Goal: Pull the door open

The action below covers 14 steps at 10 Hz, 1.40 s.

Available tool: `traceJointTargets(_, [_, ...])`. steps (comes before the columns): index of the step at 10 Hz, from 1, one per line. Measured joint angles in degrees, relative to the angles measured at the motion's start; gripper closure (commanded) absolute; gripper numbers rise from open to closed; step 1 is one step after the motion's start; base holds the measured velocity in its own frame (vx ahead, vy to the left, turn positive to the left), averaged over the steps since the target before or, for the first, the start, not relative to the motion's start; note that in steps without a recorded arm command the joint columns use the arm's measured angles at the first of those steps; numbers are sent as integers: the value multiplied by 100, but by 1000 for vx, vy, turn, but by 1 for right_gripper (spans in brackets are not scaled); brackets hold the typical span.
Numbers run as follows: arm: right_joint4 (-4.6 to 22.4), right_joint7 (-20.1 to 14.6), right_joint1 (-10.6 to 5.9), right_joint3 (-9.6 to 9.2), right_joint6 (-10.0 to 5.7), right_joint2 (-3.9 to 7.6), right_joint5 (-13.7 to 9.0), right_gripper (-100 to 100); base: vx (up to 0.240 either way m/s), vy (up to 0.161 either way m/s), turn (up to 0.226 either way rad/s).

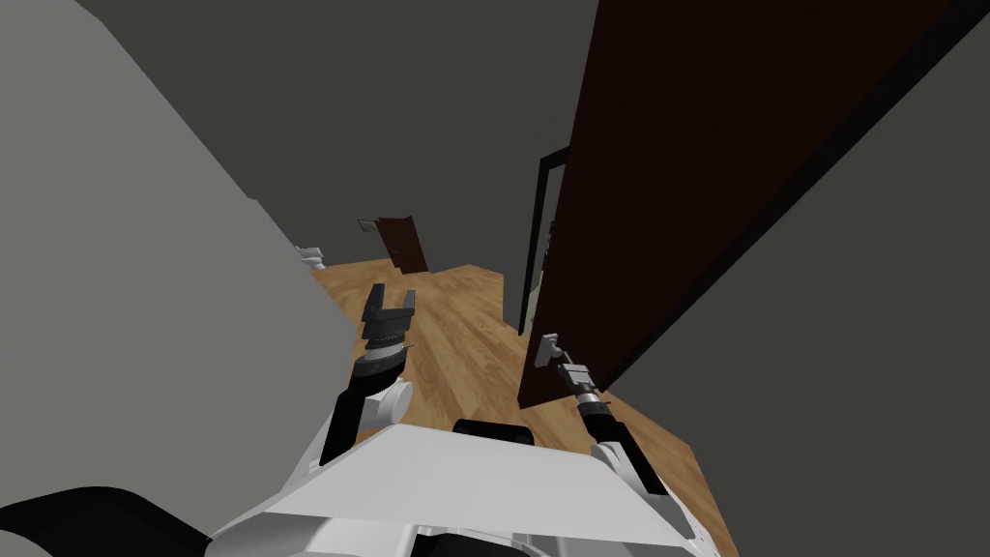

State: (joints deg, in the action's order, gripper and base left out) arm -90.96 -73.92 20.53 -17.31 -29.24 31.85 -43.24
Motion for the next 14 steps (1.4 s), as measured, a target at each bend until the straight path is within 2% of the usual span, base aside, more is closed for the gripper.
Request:
traceJointTargets(1, [37, -8, -1, 26, -8, 12, -9, -100, 80, 46, 133])
traceJointTargets(3, [279, -146, -38, 203, -24, 70, -152, -100, 73, 65, 77])
traceJointTargets(4, [307, -162, -41, 246, -31, 86, -168, 100, 2, -22, -8])
traceJointTargets(9, [279, -146, -38, 203, -24, 70, -152, 100, -11, 0, 3])
traceJointTargets(10, [279, -146, -37, 203, -24, 70, -152, -100, -37, -30, 48])
traceJointTargets(14, [-67, -212, 215, -222, -182, 247, 66, -100, -91, -83, 22])
